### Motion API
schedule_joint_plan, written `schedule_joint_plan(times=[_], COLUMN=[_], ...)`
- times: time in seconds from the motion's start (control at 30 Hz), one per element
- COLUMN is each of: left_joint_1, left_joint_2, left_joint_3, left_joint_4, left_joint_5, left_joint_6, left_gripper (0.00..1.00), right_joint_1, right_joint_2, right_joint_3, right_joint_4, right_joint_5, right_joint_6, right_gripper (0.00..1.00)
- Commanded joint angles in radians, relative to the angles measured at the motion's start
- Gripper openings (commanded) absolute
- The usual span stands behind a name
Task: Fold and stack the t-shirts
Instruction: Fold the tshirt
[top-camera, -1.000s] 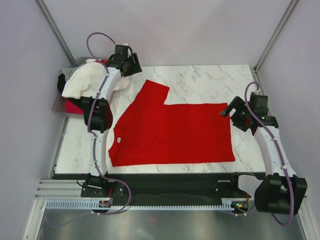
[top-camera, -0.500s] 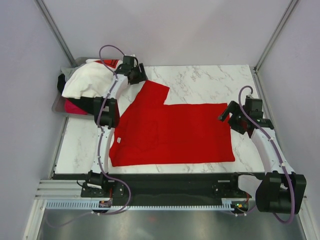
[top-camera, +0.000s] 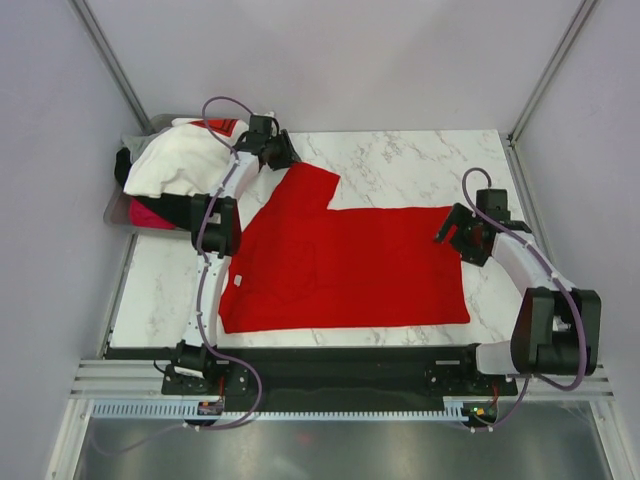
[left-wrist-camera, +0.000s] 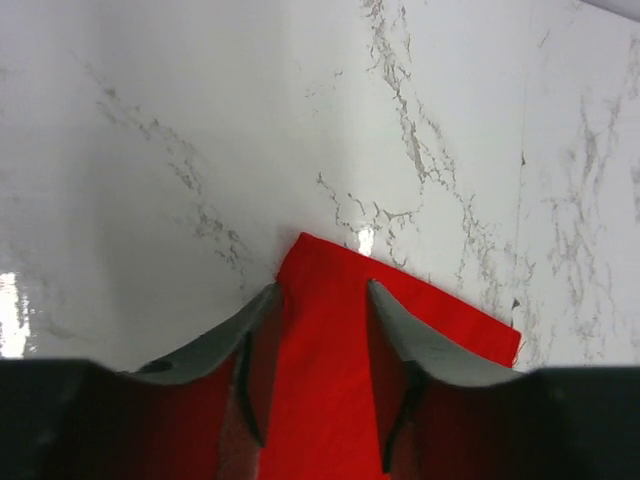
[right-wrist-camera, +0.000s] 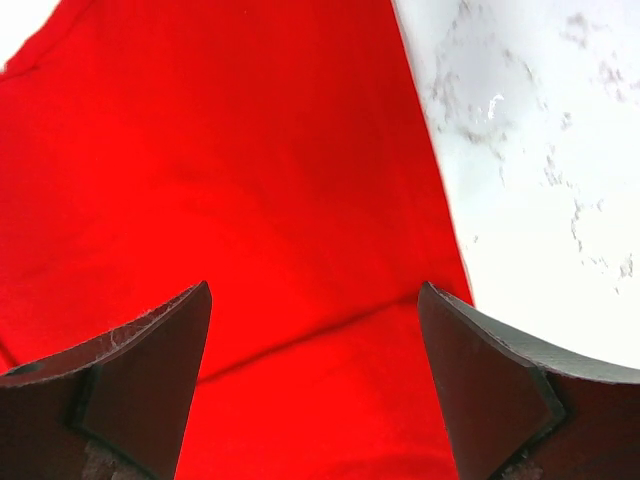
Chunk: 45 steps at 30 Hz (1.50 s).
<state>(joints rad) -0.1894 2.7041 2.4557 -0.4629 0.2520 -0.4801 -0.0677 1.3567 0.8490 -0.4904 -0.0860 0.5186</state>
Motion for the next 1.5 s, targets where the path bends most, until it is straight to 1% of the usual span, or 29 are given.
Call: schedule_joint_plan(times=[0.0,0.03,0.07,0.17,0.2,0.23,0.27,0.3,0.4,0.5,0.6,0.63,0.7,0.73,0.8,0.83,1.0,1.03,1.17,1.23,1.3,1.33,1.47], left_joint_1=[0.008,0.013,0.022,0.036,0.042,0.042,0.042,0.042,0.048,0.051,0.056,0.057,0.059,0.059,0.059,0.059,0.059,0.059,0.061,0.061,0.061,0.061,0.061], left_joint_2=[0.033,0.036,0.045,0.065,0.068,0.068,0.066,0.063,0.045,0.025,0.002,0.0,0.003,0.003,0.002,0.003,0.003,0.003,0.003,0.005,0.003,0.003,0.003], left_joint_3=[-0.003,-0.003,-0.001,0.0,0.002,0.002,-0.004,-0.011,-0.047,-0.098,-0.153,-0.156,-0.155,-0.155,-0.155,-0.153,-0.155,-0.153,-0.155,-0.153,-0.155,-0.155,-0.156], left_joint_4=[0.033,0.041,0.053,0.075,0.081,0.086,0.096,0.104,0.142,0.193,0.236,0.237,0.239,0.237,0.239,0.239,0.24,0.242,0.244,0.244,0.244,0.244,0.24], left_joint_5=[0.067,0.075,0.096,0.144,0.17,0.174,0.182,0.197,0.223,0.248,0.269,0.27,0.28,0.282,0.28,0.283,0.286,0.288,0.291,0.293,0.294,0.294,0.28], left_joint_6=[-0.06,-0.069,-0.089,-0.117,-0.123,-0.12,-0.115,-0.114,-0.112,-0.107,-0.11,-0.11,-0.111,-0.11,-0.11,-0.11,-0.11,-0.11,-0.11,-0.11,-0.11,-0.109,-0.117], left_gripper=[0.4,0.37,0.29,0.23,0.16,0.14,0.1,0.02,0.02,0.02,0.02,0.02,0.02,0.02,0.02,0.02,0.02,0.02,0.02,0.02,0.02,0.02,0.02], right_joint_1=[0.025,0.028,0.035,0.039,0.037,0.037,0.037,0.037,0.037,0.037,0.037,0.037,0.035,0.034,0.031,0.031,0.029,0.025,0.019,0.019,0.019,0.019,0.019], right_joint_2=[0.08,0.125,0.145,0.205,0.216,0.243,0.257,0.271,0.344,0.43,0.515,0.553,0.59,0.619,0.639,0.653,0.682,0.688,0.719,0.728,0.733,0.733,0.74], right_joint_3=[0.108,0.125,0.157,0.208,0.241,0.257,0.269,0.297,0.352,0.424,0.507,0.527,0.586,0.6,0.631,0.636,0.651,0.653,0.665,0.667,0.665,0.665,0.668], right_joint_4=[0.044,0.044,0.046,0.044,0.042,0.041,0.041,0.041,0.039,0.047,0.059,0.059,0.059,0.059,0.059,0.061,0.062,0.064,0.067,0.069,0.072,0.073,0.082], right_joint_5=[0.077,0.08,0.08,0.132,0.147,0.164,0.179,0.205,0.23,0.221,0.227,0.235,0.25,0.253,0.259,0.261,0.299,0.302,0.279,0.266,0.264,0.259,0.236], right_joint_6=[-0.02,-0.02,-0.02,-0.029,-0.032,-0.044,-0.049,-0.055,-0.069,-0.078,-0.094,-0.098,-0.106,-0.107,-0.1,-0.098,-0.103,-0.104,-0.101,-0.1,-0.1,-0.1,-0.101], right_gripper=[0.92,0.91,0.91,0.92,0.92,0.92,0.93,0.93,0.93,0.92,0.89,0.84,0.79,0.75,0.7,0.66,0.63,0.61,0.59,0.54,0.52,0.46,0.31])
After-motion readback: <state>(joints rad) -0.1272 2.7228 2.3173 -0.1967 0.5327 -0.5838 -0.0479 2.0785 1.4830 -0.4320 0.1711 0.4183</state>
